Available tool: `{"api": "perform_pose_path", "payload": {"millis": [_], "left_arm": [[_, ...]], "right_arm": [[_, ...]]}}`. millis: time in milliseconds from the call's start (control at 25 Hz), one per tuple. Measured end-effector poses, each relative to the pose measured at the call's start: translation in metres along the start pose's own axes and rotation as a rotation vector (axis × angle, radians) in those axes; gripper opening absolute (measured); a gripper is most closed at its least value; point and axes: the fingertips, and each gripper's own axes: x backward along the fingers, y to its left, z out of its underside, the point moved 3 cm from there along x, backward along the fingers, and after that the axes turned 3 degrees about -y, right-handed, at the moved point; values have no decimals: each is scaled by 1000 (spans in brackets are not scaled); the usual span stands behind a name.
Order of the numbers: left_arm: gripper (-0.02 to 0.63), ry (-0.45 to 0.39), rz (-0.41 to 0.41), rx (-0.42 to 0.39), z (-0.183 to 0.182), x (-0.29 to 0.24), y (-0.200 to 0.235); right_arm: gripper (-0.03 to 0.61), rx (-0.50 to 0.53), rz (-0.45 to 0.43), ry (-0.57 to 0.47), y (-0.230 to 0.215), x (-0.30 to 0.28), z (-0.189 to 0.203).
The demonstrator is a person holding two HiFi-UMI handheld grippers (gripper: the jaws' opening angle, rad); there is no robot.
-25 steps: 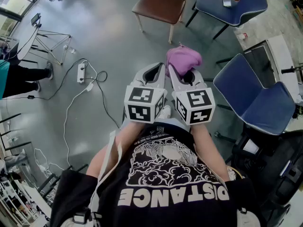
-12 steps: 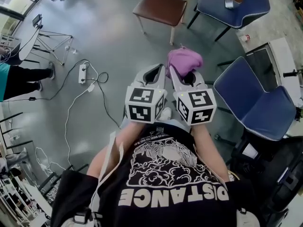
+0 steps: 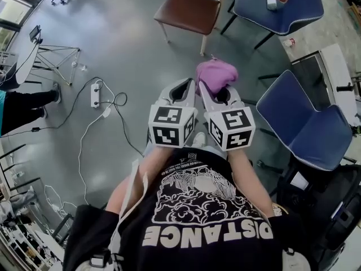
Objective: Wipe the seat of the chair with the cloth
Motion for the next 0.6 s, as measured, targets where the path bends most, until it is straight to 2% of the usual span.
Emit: {"api": "perform_pose_path", "payload": {"millis": [600], "left_arm": [[-3, 33, 105, 19, -69, -50, 133]], "right_arm": [[61, -3, 59, 47, 27, -138, -56]]}}
